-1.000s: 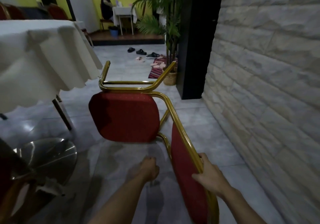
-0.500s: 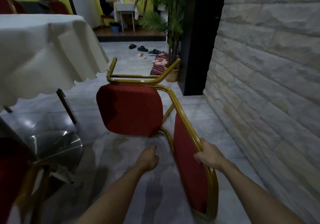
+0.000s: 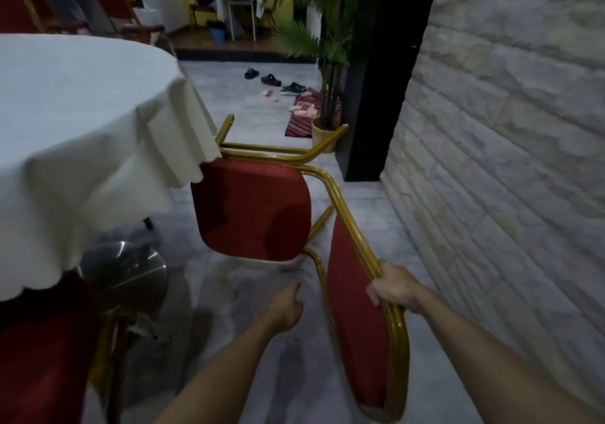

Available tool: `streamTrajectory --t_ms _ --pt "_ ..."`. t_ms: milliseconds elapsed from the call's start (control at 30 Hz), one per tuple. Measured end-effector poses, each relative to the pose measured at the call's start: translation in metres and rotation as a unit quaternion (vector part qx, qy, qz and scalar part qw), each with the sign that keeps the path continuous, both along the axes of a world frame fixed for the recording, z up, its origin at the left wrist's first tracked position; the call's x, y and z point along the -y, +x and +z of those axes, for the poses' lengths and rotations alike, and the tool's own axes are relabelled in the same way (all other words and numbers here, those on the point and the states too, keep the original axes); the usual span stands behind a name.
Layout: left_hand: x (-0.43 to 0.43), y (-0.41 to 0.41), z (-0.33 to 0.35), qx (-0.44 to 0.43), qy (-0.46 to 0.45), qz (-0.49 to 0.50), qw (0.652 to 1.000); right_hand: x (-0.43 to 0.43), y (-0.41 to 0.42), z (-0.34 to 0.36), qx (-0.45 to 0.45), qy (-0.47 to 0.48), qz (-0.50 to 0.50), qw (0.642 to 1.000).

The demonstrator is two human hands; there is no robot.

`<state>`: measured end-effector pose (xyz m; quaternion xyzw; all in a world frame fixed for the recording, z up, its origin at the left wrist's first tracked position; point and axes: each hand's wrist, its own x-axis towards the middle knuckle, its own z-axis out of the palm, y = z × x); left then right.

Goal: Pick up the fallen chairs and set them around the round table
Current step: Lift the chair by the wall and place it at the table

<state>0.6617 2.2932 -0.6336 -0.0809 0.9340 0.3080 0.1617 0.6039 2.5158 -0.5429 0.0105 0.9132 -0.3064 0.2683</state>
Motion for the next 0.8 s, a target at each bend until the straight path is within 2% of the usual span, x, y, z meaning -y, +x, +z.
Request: streamTrajectory --t_ms 167,433,567,800 --pt "-0.005 0.018 0.087 0.013 0.016 -0.015 1.000 0.008 -0.003 0.097 0.045 -0.027 -0.010 0.999" --pt "-0.012 0.034 0.264 0.036 0.037 -0.042 0.998 0.013 0.005 0.276 0.157 -0.026 -0.015 0.987" --pt "-0.018 0.037 0.317 0.077 0.060 -0.056 0.994 0.005 -0.011 0.337 0.175 -0.015 -0.022 0.984" --pt "-0.030 0.043 0.346 0.128 0.068 -0.067 0.987 -0.003 -0.060 0.379 0.057 0.025 -0.153 0.986"
